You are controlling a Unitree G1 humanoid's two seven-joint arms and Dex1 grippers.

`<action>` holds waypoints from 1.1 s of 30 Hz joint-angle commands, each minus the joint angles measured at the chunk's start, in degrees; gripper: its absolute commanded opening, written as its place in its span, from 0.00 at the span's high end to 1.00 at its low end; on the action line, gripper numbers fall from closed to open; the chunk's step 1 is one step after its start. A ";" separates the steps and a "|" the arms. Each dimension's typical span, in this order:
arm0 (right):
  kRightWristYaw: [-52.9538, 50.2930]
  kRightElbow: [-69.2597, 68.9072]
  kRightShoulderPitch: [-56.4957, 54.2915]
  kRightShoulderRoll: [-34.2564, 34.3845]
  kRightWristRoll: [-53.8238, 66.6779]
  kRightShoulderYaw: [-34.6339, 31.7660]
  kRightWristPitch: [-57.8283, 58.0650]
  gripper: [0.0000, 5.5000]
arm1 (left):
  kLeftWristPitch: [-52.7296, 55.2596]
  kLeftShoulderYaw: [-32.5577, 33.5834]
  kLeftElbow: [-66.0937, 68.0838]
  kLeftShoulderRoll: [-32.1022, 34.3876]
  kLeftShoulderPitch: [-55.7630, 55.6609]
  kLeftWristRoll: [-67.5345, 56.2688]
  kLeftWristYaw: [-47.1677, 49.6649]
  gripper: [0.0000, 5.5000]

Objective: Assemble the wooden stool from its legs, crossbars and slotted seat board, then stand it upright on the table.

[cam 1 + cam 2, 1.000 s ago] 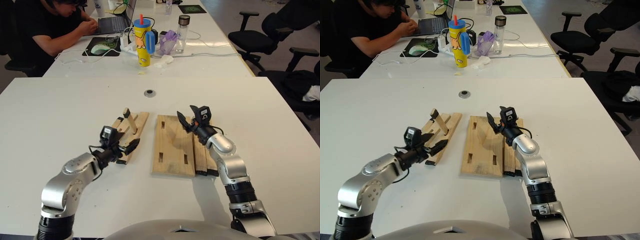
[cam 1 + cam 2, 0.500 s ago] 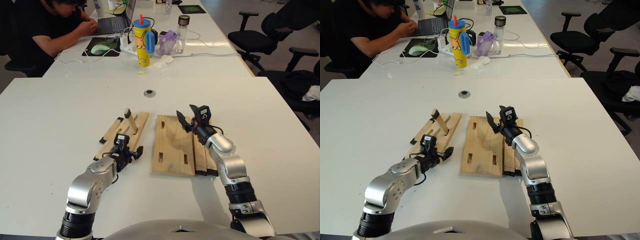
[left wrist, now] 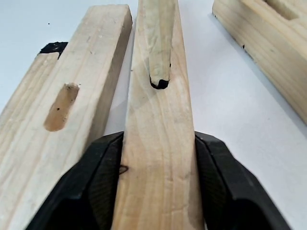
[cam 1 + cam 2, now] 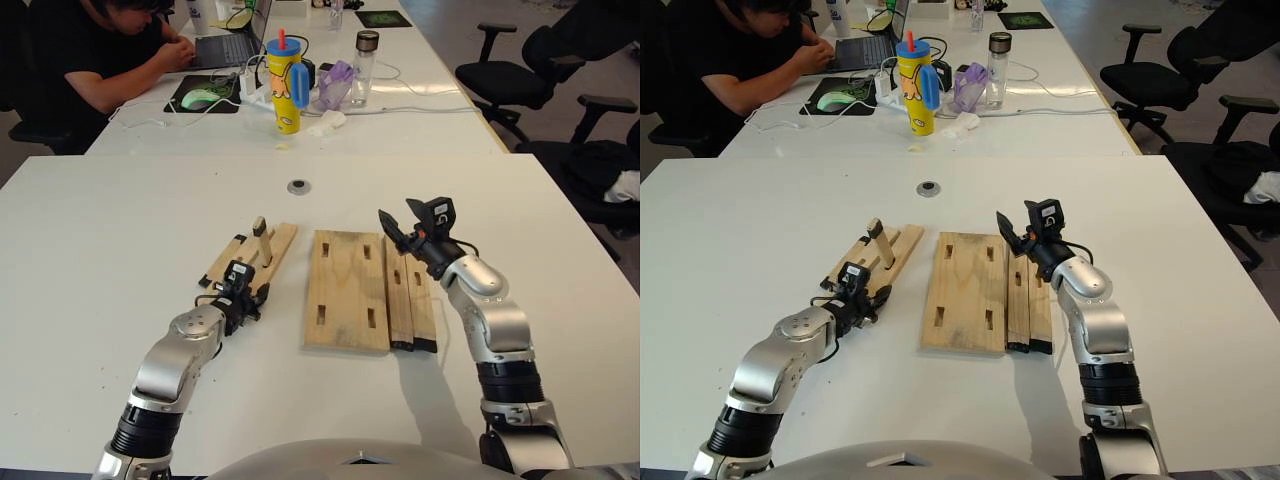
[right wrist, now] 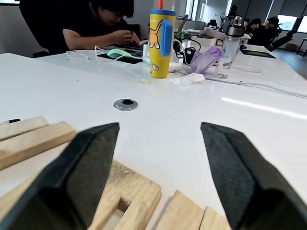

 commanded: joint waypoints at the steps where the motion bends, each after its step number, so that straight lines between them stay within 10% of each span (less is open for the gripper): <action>1: 3.01 -0.99 -3.49 0.93 8.62 -3.59 6.03 0.43 | -1.21 7.79 -2.05 -1.62 -7.42 -11.67 -8.27 0.63; 18: 8.85 2.57 -7.79 -0.86 72.01 -20.86 41.59 0.19 | 20.39 15.41 4.10 8.57 -18.51 -48.69 -32.48 0.63; 33: 4.74 0.41 -8.40 -2.51 76.10 -17.11 39.99 0.32 | 23.35 12.99 1.83 8.59 -18.49 -54.05 -29.62 0.63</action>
